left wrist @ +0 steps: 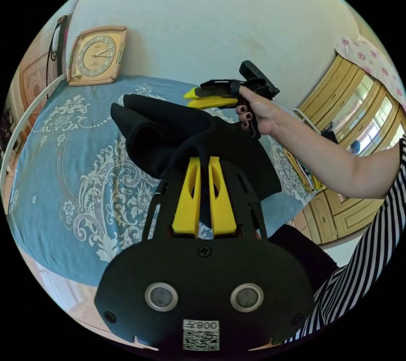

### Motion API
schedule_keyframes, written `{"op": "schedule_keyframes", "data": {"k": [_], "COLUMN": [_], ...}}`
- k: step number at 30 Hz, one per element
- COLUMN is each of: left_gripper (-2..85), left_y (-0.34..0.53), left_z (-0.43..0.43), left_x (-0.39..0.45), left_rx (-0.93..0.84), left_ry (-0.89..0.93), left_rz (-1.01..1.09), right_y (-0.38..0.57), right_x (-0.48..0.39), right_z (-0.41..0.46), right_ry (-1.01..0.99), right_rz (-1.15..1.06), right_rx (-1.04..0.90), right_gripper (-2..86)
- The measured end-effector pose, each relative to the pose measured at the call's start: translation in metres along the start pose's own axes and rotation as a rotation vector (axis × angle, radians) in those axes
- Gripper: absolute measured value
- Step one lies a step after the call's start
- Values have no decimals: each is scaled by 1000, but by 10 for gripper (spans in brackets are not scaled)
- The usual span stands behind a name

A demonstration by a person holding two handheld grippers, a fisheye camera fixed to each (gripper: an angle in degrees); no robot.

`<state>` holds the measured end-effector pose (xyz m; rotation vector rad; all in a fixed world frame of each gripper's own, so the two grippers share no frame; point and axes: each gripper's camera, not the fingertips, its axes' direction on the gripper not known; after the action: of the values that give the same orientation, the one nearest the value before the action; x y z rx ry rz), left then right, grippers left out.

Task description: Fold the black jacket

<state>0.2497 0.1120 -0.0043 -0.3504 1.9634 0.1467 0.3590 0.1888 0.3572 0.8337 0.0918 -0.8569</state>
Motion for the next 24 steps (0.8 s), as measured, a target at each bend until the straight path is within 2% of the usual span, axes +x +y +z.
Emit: {"op": "schedule_keyframes", "data": {"k": [9, 17, 20, 24], "left_gripper": [33, 33, 34, 34], "left_y": [17, 30, 35, 42], "left_z": [61, 115, 133, 154], "left_x": [72, 134, 153, 175], "left_rx": [-83, -145, -162, -169], "left_ry": [-100, -219, -252, -291], "left_rz": [135, 267, 303, 333], "right_y": [-56, -70, -69, -61], "right_x": [-19, -30, -36, -39], "right_z": [45, 60, 62, 55], "right_ry": [28, 260, 304, 409], "right_rz": [-11, -42, -75, -131], "right_rx": [-240, -364, -407, -458], "right_gripper": [155, 158, 142, 52]}}
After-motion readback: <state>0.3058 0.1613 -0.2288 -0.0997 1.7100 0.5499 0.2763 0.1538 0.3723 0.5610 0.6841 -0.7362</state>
